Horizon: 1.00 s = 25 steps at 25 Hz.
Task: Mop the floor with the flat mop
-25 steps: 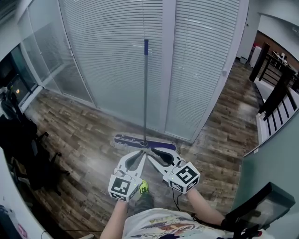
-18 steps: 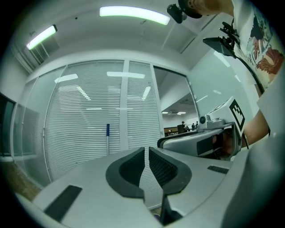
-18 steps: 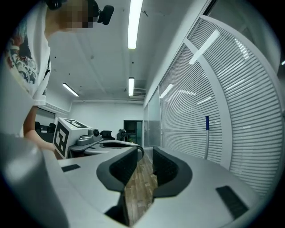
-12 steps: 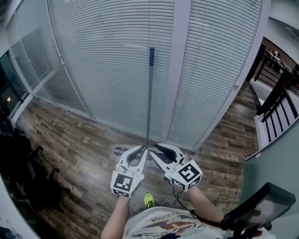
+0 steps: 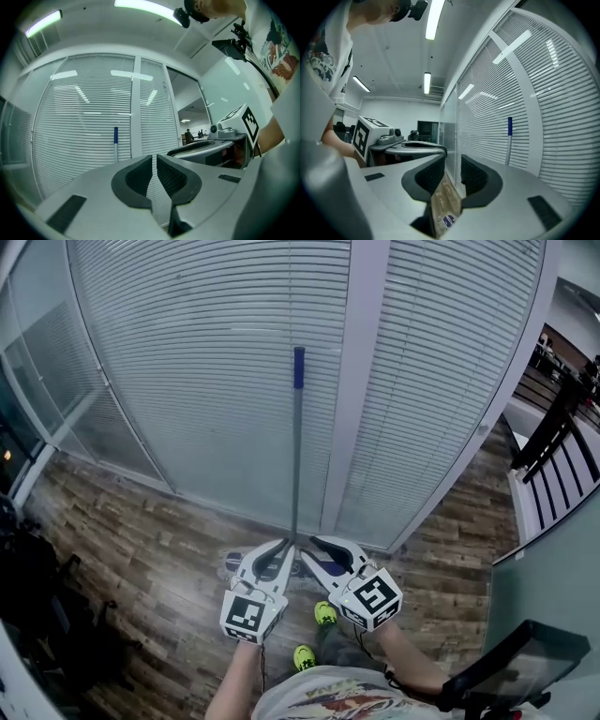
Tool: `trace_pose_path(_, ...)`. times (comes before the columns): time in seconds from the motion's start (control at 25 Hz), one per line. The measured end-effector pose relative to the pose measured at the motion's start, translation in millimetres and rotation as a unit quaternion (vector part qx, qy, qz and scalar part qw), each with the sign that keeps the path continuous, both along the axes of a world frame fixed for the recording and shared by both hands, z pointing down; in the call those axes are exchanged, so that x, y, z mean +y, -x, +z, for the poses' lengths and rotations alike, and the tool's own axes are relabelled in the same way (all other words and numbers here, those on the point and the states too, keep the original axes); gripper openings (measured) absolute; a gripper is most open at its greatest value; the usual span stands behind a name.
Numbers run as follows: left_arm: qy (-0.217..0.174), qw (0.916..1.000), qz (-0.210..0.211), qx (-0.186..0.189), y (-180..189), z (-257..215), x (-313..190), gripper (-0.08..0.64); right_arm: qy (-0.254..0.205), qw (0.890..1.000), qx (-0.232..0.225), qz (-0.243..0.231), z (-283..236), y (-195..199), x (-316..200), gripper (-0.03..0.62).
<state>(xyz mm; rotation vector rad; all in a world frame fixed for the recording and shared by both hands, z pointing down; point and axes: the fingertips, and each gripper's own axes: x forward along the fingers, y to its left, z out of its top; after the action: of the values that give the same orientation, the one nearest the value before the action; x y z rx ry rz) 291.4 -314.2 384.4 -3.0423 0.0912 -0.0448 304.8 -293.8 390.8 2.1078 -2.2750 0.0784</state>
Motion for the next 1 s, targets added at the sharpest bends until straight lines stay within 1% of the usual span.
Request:
trace_pose_path(0.12,-0.006,1.0000,0.004,-0.007,-29.6,4.1,-13.8,0.034,0.004,1.000,-0.006,0.013,6.0,-33.8,-15.2,0.091)
trace_pose_path(0.24,-0.013,0.9998,0.000,-0.015,-66.0,13.9,-35.1,0.034,-0.001,1.000,-0.012,0.023,13.4,-76.1,-38.4,0.091)
trace_pose_path(0.32,-0.018,0.9996,-0.005,-0.023,-99.3,18.0,-58.5,0.034,-0.010,1.000,-0.017,0.022,12.3,-112.3,-62.3,0.091)
trace_pose_path(0.4,-0.023,0.9993,-0.009,-0.029,-140.4,24.0,-84.3,0.034,-0.013,1.000,-0.016,0.021,14.2,-154.6,-87.6,0.091)
trace_pose_path(0.48,-0.028,0.9991,-0.012,-0.031,-171.8,29.2,-106.3,0.034,-0.014,1.000,-0.015,0.021,17.6,-186.5,-107.8,0.091)
trace_pose_path(0.68,-0.038,0.9985,-0.026,-0.031,-231.2,22.5,-156.0,0.035,-0.018,1.000,-0.008,0.022,6.5,-244.3,-150.8,0.092)
trace_pose_path(0.88,-0.044,0.9974,-0.046,-0.035,-293.2,36.1,-212.9,0.038,-0.021,1.000,-0.002,0.008,18.8,-297.6,-199.0,0.094)
trace_pose_path(0.96,-0.040,0.9968,-0.053,-0.045,-312.4,46.5,-234.4,0.064,-0.019,1.000,-0.005,0.003,26.9,-312.4,-217.9,0.095)
trace_pose_path(1.0,-0.037,0.9965,-0.055,-0.051,-319.7,52.3,-242.9,0.098,-0.017,1.000,-0.007,0.000,30.9,-317.3,-225.8,0.097)
